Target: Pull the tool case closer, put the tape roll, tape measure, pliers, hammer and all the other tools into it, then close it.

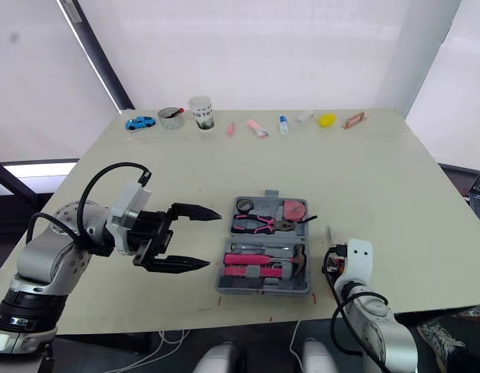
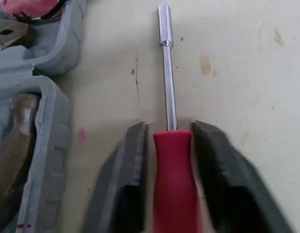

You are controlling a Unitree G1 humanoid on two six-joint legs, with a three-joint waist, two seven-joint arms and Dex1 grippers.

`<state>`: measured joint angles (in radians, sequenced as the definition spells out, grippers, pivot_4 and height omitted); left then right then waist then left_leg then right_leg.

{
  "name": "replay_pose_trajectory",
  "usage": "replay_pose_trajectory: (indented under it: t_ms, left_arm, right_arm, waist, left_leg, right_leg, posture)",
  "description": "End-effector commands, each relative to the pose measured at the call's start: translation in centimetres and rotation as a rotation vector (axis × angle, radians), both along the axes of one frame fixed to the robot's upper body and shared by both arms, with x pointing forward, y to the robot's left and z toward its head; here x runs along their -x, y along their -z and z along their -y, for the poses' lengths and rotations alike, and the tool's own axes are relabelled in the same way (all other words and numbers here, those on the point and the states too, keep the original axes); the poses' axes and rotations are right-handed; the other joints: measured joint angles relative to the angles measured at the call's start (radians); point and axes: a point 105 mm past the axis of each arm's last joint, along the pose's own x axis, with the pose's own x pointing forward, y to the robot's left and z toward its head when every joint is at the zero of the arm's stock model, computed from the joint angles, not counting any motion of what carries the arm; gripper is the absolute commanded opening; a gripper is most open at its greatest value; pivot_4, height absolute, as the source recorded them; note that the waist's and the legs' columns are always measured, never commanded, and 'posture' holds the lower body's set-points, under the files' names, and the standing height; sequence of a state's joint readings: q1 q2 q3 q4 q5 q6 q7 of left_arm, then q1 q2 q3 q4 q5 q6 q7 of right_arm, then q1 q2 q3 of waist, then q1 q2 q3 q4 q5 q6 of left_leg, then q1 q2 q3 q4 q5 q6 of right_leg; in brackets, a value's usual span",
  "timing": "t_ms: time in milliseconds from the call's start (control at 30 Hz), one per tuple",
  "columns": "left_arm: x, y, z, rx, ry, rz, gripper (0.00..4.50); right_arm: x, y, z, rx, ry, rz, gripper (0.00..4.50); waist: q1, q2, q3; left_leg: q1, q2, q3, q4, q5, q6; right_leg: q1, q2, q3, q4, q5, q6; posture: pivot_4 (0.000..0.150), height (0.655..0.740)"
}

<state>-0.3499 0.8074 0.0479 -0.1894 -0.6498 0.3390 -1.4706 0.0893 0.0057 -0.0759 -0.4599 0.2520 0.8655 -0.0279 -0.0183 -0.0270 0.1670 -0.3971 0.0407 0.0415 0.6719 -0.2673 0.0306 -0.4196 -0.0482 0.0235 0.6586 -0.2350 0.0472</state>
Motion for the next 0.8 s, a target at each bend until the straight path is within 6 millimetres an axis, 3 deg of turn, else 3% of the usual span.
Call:
replay_pose_trajectory:
  t_ms: [33,67,167,300,400,500,633,800]
  left_arm:
    - [0.0,-0.4,-0.2,-0.006,0.014,0.034,4.5]
    - [0.0,-0.4,-0.3,-0.007,0.014,0.034,4.5]
    - [0.0,-0.5,-0.5,0.0,-0.003,0.043,4.5]
    - [0.4,-0.3,-0.9,0.004,-0.021,0.038,4.5]
    - [0.6,0.0,-1.1,0.005,-0.033,0.034,4.5]
    - [0.2,0.9,-1.3,-0.041,-0.05,0.054,4.5]
    - [0.1,0.6,-1.2,-0.018,-0.038,0.045,4.5]
    - [-0.1,0.6,-1.2,-0.032,-0.016,0.057,4.5]
  right_arm:
    - [0.0,-1.1,1.0,0.021,0.026,0.043,3.11]
    - [0.0,-1.4,1.2,0.029,0.024,0.048,3.81]
    - [0.6,-3.7,1.9,0.053,-0.029,0.111,4.46]
    - [1.3,-6.5,2.7,0.065,-0.13,0.187,4.46]
    - [1.6,-7.0,2.8,0.07,-0.263,0.175,4.46]
    - [2.0,-7.2,3.0,0.117,-0.523,0.159,4.46]
    - [1.6,-7.8,3.9,0.204,-0.772,0.184,4.46]
    - [-0.1,-7.5,5.0,0.483,-1.193,0.173,4.46]
  waist:
    - [0.001,0.0,0.0]
    - [0.001,0.0,0.0]
    - [0.004,0.001,0.0]
    - [0.001,0.001,0.0]
    - [0.001,0.001,0.0]
    - [0.003,0.001,0.001]
    - [0.004,0.001,0.001]
    - [-0.001,0.0,0.001]
  left_leg:
    - [0.0,0.0,0.0,0.0,0.0,0.0]
    - [0.0,0.0,0.0,0.0,0.0,0.0]
    - [-0.001,0.0,0.0,0.0,0.0,0.0]
    - [-0.001,0.0,-0.001,0.0,0.0,0.0]
    - [0.0,0.0,-0.001,0.0,0.0,0.0]
    - [0.0,0.0,0.001,0.0,0.0,0.0]
    - [0.0,-0.001,0.002,0.001,0.0,0.0]
    - [0.001,-0.001,0.002,0.001,0.0,0.0]
  right_leg:
    - [0.0,0.0,0.0,0.0,0.0,0.0]
    - [0.0,0.0,0.0,0.0,0.0,0.0]
    - [0.0,0.0,-0.001,-0.001,0.0,0.0]
    - [0.0,0.0,0.0,-0.001,0.0,0.001]
    - [0.0,0.0,-0.001,-0.001,0.0,0.001]
    - [0.0,0.0,-0.001,0.0,0.0,0.0]
    - [0.003,0.0,-0.001,-0.002,-0.001,-0.001]
    - [0.002,0.0,0.0,-0.002,0.0,0.001]
  posture:
    - [0.15,0.74]
    - [0.15,0.74]
    - [0.15,0.74]
    - [0.15,0.74]
    - [0.15,0.74]
    - [0.15,0.74]
    - [0.15,0.74]
    - [0.15,0.74]
